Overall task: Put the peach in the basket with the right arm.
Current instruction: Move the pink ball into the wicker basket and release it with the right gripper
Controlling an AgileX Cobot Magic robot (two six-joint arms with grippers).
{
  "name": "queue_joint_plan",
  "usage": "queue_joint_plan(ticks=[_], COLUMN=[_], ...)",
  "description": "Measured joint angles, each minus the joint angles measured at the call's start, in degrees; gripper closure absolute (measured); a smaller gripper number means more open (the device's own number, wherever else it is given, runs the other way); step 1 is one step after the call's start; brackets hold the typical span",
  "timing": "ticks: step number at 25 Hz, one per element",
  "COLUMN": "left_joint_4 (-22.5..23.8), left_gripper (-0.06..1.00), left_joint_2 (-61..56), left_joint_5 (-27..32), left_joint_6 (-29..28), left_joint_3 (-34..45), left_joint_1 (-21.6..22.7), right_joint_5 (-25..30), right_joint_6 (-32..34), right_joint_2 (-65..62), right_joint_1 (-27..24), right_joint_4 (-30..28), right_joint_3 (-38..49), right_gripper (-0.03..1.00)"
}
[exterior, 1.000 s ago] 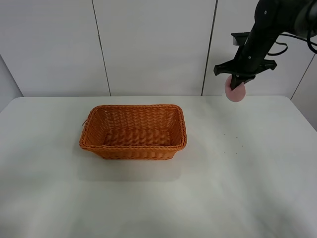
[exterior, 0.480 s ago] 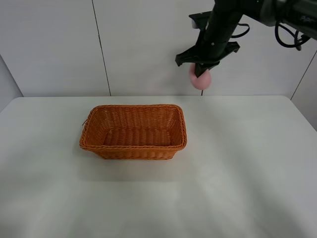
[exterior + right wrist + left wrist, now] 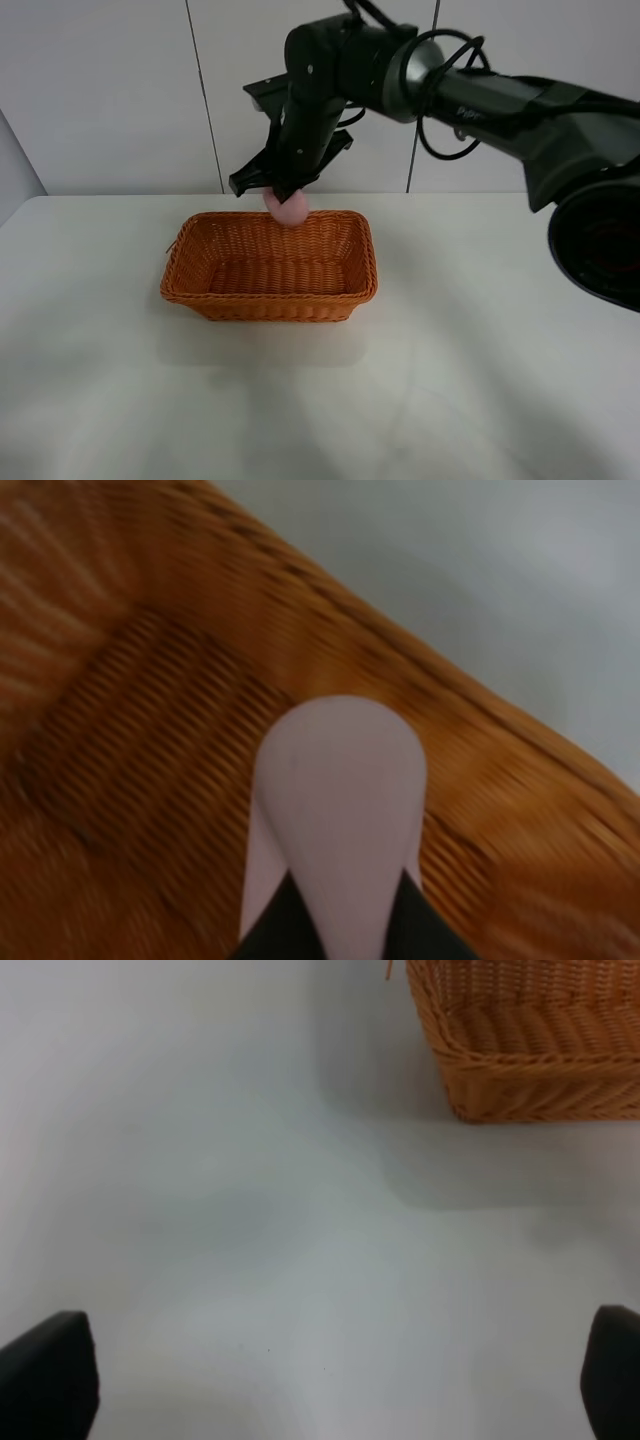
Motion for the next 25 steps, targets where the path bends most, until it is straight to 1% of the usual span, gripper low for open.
queue_joint_plan(ticks=[3, 5, 7, 8, 10, 12, 13, 15, 18, 23, 25], left_joint_4=[0.0, 0.0, 0.0, 0.0, 0.0, 0.0, 0.0, 0.0, 0.0, 0.0, 0.0], left_gripper=[-0.05, -0.05, -0.05, -0.05, -0.05, -0.05, -0.05, -0.05, -0.05, -0.05, -0.05], left_joint_2=[0.0, 0.0, 0.0, 0.0, 0.0, 0.0, 0.0, 0.0, 0.0, 0.0, 0.0], left_joint_5=[0.0, 0.0, 0.0, 0.0, 0.0, 0.0, 0.0, 0.0, 0.0, 0.0, 0.0], left_joint_6=[0.0, 0.0, 0.0, 0.0, 0.0, 0.0, 0.0, 0.0, 0.0, 0.0, 0.0], left_joint_3=[0.0, 0.0, 0.0, 0.0, 0.0, 0.0, 0.0, 0.0, 0.0, 0.0, 0.0], left_joint_1=[0.0, 0.0, 0.0, 0.0, 0.0, 0.0, 0.0, 0.0, 0.0, 0.0, 0.0], right_joint_5=[-4.1, -5.1, -5.4, -5.4, -4.9, -4.4, -4.4, -4.1, -1.4, 7.0, 9.0], right_joint_6=[0.0, 0.0, 0.1, 0.1, 0.9, 1.0, 1.0, 1.1, 1.1, 1.1, 1.1], right_joint_2=[4.1, 6.9, 9.2, 10.2, 11.6, 12.2, 12.3, 12.3, 12.4, 12.0, 10.8], right_joint_1=[1.5, 1.9, 2.1, 2.1, 2.1, 2.1, 2.1, 2.1, 2.1, 2.1, 2.1], right_joint_4=[0.0, 0.1, 0.2, 0.2, 0.2, 0.3, 0.4, 0.9, 1.2, 1.3, 0.6], right_joint_3=[0.0, 0.0, 0.0, 0.0, 0.0, 0.0, 0.0, -0.5, -3.7, -14.9, -17.6], right_gripper=[0.97, 0.97, 0.93, 0.87, 0.7, 0.46, 0.38, 0.32, 0.28, 0.28, 0.28])
